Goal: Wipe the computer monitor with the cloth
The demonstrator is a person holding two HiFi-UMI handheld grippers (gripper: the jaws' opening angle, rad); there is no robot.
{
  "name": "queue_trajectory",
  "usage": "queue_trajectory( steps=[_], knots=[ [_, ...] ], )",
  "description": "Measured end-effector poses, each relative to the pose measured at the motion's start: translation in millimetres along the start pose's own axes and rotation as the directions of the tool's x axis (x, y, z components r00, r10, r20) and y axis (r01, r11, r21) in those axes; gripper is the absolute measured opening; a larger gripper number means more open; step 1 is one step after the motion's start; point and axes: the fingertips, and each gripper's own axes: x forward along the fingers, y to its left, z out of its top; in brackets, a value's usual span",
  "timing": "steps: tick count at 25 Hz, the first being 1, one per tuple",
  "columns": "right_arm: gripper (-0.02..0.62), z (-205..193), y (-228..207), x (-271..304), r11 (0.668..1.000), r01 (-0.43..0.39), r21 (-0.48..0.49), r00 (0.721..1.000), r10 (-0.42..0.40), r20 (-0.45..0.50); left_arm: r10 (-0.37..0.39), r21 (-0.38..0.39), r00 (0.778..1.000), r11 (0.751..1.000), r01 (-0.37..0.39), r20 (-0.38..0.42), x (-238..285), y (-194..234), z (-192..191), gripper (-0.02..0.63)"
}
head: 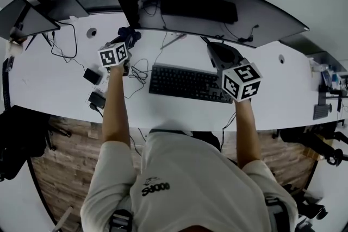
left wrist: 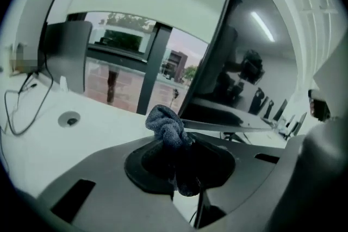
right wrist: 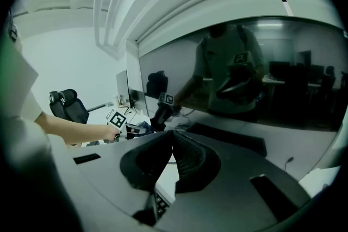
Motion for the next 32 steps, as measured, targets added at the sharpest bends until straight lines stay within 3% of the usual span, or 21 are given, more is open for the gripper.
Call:
queue_trajectory(
  steps=[2, 4, 6, 8, 12, 14, 20, 32],
  knots=[
    [0.006, -6.8, -3.3, -6.0, 1.0, 0.006, 0.003, 1.0, -0.006, -0.014, -0.017, -0.107, 0.998, 0.994, 0.022, 0.053, 2.3, -1.7, -1.3, 0.081],
    [0.006, -12.2, -7.4, -11.9, 1.0, 0.011, 0.009, 1.0, -0.011, -0.021, -0.025, -0.231, 0.994, 0.972, 0.05, 0.11, 4.1, -2.5, -2.4, 0.08],
    [0.006, -16.6, -12.6, -17.5, 1.0, 0.018, 0.02, 1.0, -0.018, -0.021, -0.046, -0.385, 0.985, 0.917, 0.108, 0.166, 7.8, -5.3, -6.0, 0.08],
    [0.006, -21.7, -17.9, -22.8, 0.999, 0.023, 0.034, 1.0, -0.022, -0.021, -0.08, -0.463, 0.977, 0.871, 0.164, 0.196, 14.1, -16.0, -10.7, 0.078],
    [0.005, -33.5, -27.7, -34.9, 0.998, 0.031, 0.056, 0.999, -0.03, -0.023, -0.133, -0.466, 0.971, 0.859, 0.214, 0.2, 28.6, -51.2, -16.4, 0.078],
    [0.006, -39.3, -34.1, -42.5, 0.997, 0.035, 0.065, 0.999, -0.034, -0.021, -0.136, -0.492, 0.966, 0.839, 0.23, 0.22, 34.6, -64.4, -17.1, 0.078],
    [0.005, -56.4, -69.0, -71.9, 0.992, 0.062, 0.106, 0.998, -0.061, -0.016, -0.153, -0.527, 0.963, 0.812, 0.249, 0.22, 50.9, -107.5, -24.6, 0.078],
    [0.006, -82.8, -140.5, -127.5, 0.983, 0.097, 0.157, 0.995, -0.097, -0.006, -0.199, -0.558, 0.96, 0.782, 0.278, 0.198, 94.8, -209.9, -45.0, 0.078]
  ],
)
